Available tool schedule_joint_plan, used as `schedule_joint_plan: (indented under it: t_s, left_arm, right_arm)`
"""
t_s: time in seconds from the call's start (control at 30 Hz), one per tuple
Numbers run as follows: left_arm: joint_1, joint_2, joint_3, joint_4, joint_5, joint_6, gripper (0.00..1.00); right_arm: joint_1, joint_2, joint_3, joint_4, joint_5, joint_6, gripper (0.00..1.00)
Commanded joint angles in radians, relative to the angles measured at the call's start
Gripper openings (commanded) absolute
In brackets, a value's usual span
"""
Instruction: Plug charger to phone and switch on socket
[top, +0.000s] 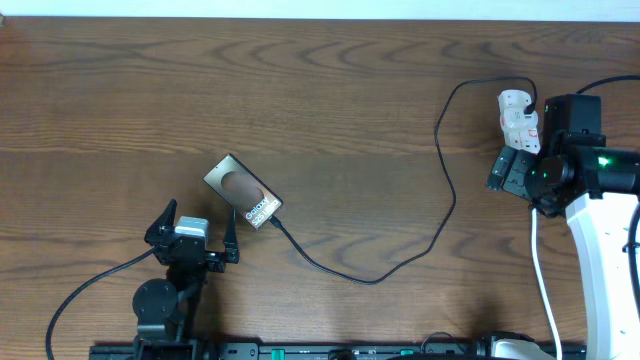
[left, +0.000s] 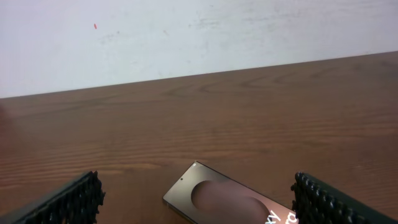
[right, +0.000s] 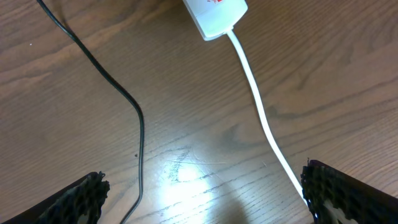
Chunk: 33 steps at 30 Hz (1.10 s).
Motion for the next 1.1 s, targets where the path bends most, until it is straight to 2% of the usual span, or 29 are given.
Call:
schedule_joint_plan:
  t_s: [0.0,0.77,0.9,1.07]
  left_arm:
    - [0.005,-0.006,-0.030,-0.008,-0.006,-0.016,0.97]
    - [0.005,-0.006,-0.030,-0.008,-0.006,-0.016,0.97]
    - [0.005,-0.006,-0.030,-0.008,-0.006,-0.016,0.97]
    - [0.005,-0.006,-0.030,-0.008,-0.006,-0.016,0.97]
  right_arm:
    - [0.007,-0.015,0.001,0.000,0.016,0.014,0.99]
    - [0.007,-0.025,-0.002,0.019,0.051,0.016,0.99]
    - [0.007,-0.090,-0.074,0.242,0.023,0.067,0.99]
    - [0.008,-0.257,-0.328,0.751,-0.103,0.066,0.99]
